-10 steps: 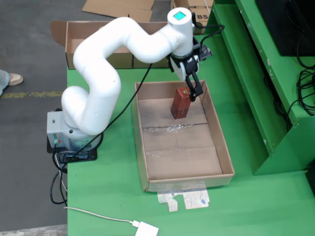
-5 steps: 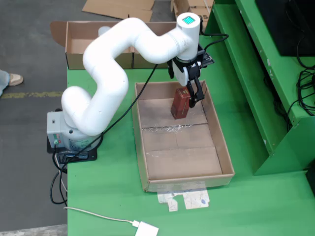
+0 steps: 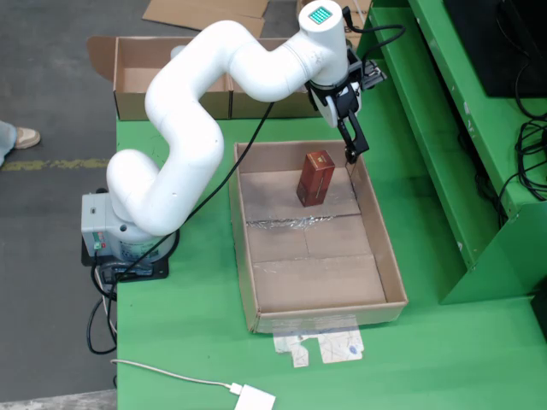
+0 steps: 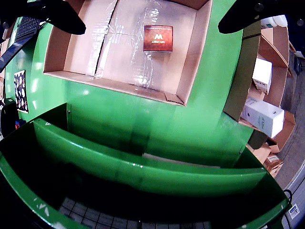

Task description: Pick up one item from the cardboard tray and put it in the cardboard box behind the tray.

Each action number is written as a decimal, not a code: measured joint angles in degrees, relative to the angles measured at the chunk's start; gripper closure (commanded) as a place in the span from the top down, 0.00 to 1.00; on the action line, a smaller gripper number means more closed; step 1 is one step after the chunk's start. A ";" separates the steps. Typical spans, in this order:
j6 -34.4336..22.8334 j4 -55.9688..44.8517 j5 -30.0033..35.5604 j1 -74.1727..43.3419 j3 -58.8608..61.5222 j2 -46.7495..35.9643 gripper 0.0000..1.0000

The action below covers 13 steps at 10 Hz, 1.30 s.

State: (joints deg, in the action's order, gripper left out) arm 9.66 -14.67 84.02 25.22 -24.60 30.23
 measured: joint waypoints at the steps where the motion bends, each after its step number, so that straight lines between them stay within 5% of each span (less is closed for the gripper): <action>1: 0.09 -0.18 0.00 0.00 0.17 0.09 1.00; 13: -1.58 2.11 1.32 -1.93 0.61 4.31 1.00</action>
State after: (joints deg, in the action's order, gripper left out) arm 8.08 -12.56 85.34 23.29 -23.99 34.54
